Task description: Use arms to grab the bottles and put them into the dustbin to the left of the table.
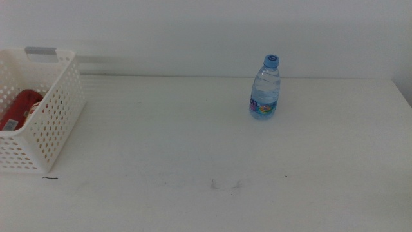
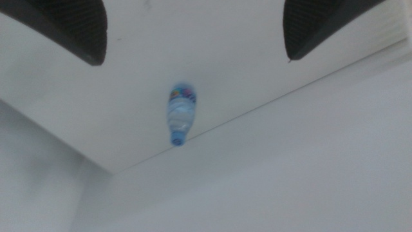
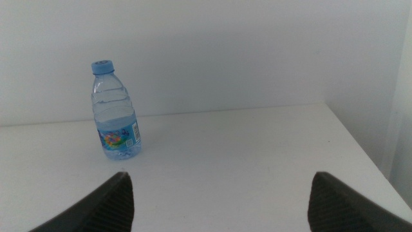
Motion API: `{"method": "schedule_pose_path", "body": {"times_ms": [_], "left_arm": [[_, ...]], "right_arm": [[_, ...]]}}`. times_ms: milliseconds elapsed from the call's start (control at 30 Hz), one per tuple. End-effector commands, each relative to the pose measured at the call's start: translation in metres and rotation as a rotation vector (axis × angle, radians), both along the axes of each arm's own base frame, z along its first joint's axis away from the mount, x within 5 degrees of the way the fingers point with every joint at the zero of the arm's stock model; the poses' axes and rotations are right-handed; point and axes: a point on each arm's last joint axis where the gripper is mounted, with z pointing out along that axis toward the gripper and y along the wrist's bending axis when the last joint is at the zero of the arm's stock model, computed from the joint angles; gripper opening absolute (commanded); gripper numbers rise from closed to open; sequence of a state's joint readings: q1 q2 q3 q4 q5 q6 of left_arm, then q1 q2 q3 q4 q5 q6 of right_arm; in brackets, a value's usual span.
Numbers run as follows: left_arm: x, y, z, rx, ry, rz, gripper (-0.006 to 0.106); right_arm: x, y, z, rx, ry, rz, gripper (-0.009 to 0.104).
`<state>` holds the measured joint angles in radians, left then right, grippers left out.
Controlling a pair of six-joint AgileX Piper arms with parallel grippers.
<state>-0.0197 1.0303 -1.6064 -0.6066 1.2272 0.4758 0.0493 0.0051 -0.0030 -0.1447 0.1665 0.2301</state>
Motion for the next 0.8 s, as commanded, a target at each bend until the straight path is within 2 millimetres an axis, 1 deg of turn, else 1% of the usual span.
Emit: {"method": "schedule_pose_path", "body": {"times_ms": [0, 67, 167, 333, 700, 733, 767], "left_arm": [[-0.005, -0.005, 0.003, -0.038, -0.010, -0.035, 0.094], [-0.007, -0.010, 0.004, -0.047, -0.007, -0.078, 0.094], [-0.007, -0.018, -0.001, 0.017, 0.001, -0.125, 0.094], [0.004, -0.030, -0.012, 0.102, 0.061, -0.128, 0.094], [0.006, -0.033, -0.014, 0.106, 0.079, -0.126, 0.094], [0.006, -0.033, -0.014, 0.113, 0.074, -0.129, 0.094], [0.006, -0.033, -0.014, 0.113, 0.074, -0.129, 0.094]], "right_arm": [[0.000, 0.000, 0.000, -0.009, -0.010, -0.005, 0.083], [0.000, 0.000, 0.000, -0.009, -0.010, -0.005, 0.083], [0.000, 0.000, 0.000, -0.009, -0.010, -0.005, 0.083], [0.000, 0.000, 0.000, -0.009, -0.010, -0.005, 0.083], [0.000, 0.000, 0.000, -0.009, -0.010, -0.005, 0.083], [0.000, 0.000, 0.003, -0.042, -0.047, 0.001, 0.083], [0.000, 0.000, 0.005, -0.024, -0.063, 0.003, 0.083]]}}
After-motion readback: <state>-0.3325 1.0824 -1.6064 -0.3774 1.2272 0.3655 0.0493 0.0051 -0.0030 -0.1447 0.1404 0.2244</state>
